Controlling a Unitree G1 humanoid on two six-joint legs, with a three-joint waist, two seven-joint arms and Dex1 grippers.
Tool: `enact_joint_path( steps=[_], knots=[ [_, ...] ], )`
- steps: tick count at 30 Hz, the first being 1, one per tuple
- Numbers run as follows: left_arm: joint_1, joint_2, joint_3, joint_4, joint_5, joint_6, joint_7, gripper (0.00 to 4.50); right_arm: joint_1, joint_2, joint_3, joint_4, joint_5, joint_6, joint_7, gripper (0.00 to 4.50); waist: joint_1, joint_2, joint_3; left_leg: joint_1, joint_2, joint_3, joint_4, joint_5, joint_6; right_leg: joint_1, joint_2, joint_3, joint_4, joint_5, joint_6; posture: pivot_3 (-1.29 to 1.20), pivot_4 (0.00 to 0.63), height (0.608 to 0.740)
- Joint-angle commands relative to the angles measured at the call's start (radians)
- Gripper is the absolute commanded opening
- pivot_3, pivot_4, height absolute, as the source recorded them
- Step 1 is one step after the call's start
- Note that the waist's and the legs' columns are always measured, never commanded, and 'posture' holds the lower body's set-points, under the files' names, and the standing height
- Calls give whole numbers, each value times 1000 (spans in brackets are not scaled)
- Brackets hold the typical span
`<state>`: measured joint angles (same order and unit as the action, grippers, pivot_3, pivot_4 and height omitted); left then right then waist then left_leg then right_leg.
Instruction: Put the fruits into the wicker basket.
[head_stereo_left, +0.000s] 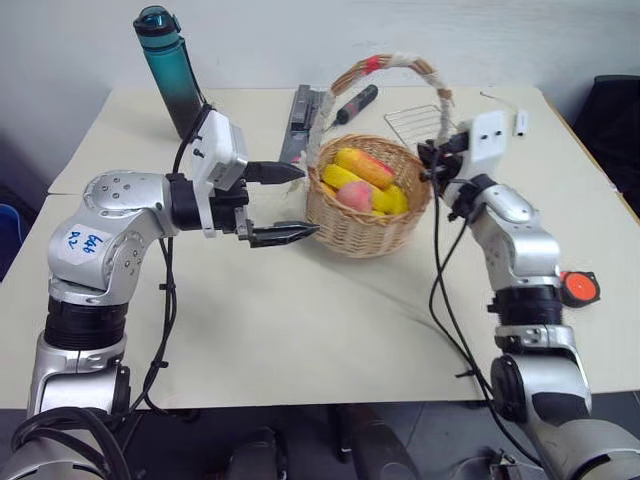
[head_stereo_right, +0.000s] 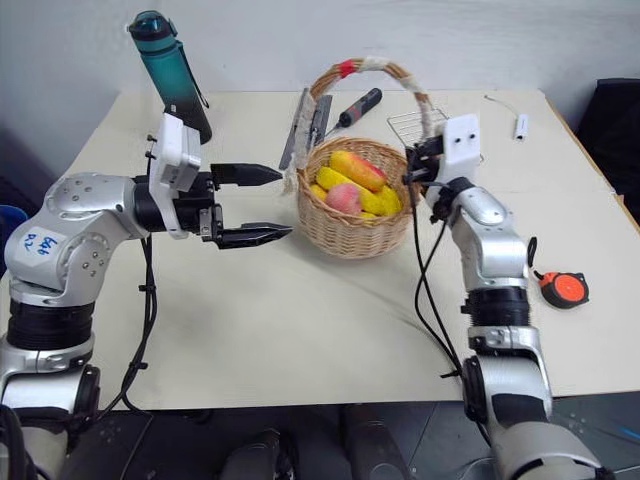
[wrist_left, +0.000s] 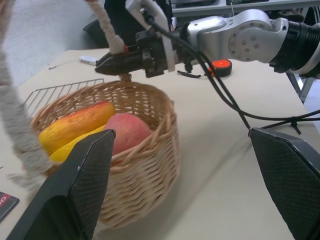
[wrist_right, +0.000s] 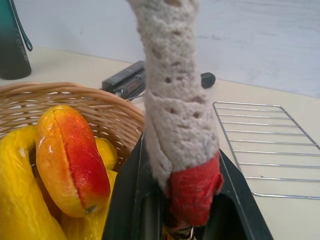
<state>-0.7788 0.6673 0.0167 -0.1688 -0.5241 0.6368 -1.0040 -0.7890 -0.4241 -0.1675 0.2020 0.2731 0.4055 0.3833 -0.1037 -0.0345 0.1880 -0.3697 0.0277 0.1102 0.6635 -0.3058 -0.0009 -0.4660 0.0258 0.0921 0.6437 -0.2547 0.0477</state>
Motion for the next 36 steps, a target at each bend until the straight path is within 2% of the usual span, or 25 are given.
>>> enact_joint_path(
  steps=[1, 4, 7, 12, 14, 16, 20, 25, 26, 31, 33, 36],
  knots=[
    [-34, -15, -5, 15, -7, -28, -15, 4500, 35, -106, -114, -204, 73, 83, 21, 295, 5, 0, 0, 0, 0, 0, 0, 0, 0, 0, 0, 0, 0, 0, 0, 0, 150, 740],
    [-39, -29, -15, 29, -7, -38, -28, 4500, 99, -207, -191, -265, 84, 124, 31, 295, 19, 0, 0, 0, 0, 0, 0, -1, 2, 0, 0, 0, 0, 0, 1, 0, 150, 740],
    [-42, -45, -28, 50, 3, -56, -35, 4500, 175, -275, -259, -245, 74, 120, 25, 295, 22, 0, 0, 0, 0, 0, 0, -1, 2, 0, 0, 0, -2, 0, 1, 0, 150, 740],
    [-54, -86, -54, 83, 18, -80, -45, 4500, 237, -241, -291, -80, 9, -46, -57, 295, 12, 0, 0, 2, -1, 3, 0, -2, 5, 2, 0, 3, -3, 0, 1, 0, 150, 740],
    [-64, -95, -61, 94, 14, -82, -55, 4500, 233, -200, -269, -39, 19, -78, -41, 1003, 0, 0, 0, 2, -1, 5, 0, -1, 6, 2, 1, 6, -2, 0, 2, 0, 150, 740],
    [-70, -101, -68, 101, 18, -89, -63, 4500, 236, -177, -261, -20, 30, -102, -18, 1524, -8, 0, 0, 2, -1, 5, 0, -1, 6, 2, 2, 6, 0, 0, 2, 0, 150, 740],
    [-72, -117, -74, 110, 28, -107, -63, 4500, 288, -205, -313, -46, 81, -81, 28, 2779, -6, 0, 0, 4, -1, 4, -1, 0, 4, 2, 2, 6, 1, 0, 2, 0, 150, 740],
    [-61, -109, -46, 111, -6, -91, -82, 4500, 439, -361, -435, -124, 172, -7, 174, 4331, 17, 0, 0, 3, -1, 3, 0, 0, 4, 2, 1, 5, 0, 0, 2, 0, 150, 740],
    [-58, -104, -45, 112, -6, -92, -88, 4500, 474, -399, -460, -127, 183, 13, 207, 4466, 19, 0, 0, 3, -1, 4, 0, 0, 4, 2, 1, 5, 0, 0, 2, 0, 150, 740],
    [-45, -60, -13, 110, -39, -66, -135, 4500, 783, -642, -725, -170, 302, 201, 578, 4466, 27, 0, 0, 2, -2, 3, -1, -4, 9, 3, 1, 5, -4, 0, 5, 0, 150, 740],
    [-39, -34, -4, 115, -47, -62, -165, 4500, 900, -699, -838, -202, 348, 283, 740, 4466, 22, 0, 0, 3, -2, 3, 0, -4, 10, 5, 1, 5, -6, 0, 5, 0, 150, 740],
    [-30, 8, 12, 119, -68, -51, -213, 4500, 1019, -745, -971, -243, 394, 391, 891, 4466, 10, -3, 1, 3, 0, 4, 0, -5, 10, 11, 2, 5, -8, -2, 8, 0, 150, 740]
  ],
)
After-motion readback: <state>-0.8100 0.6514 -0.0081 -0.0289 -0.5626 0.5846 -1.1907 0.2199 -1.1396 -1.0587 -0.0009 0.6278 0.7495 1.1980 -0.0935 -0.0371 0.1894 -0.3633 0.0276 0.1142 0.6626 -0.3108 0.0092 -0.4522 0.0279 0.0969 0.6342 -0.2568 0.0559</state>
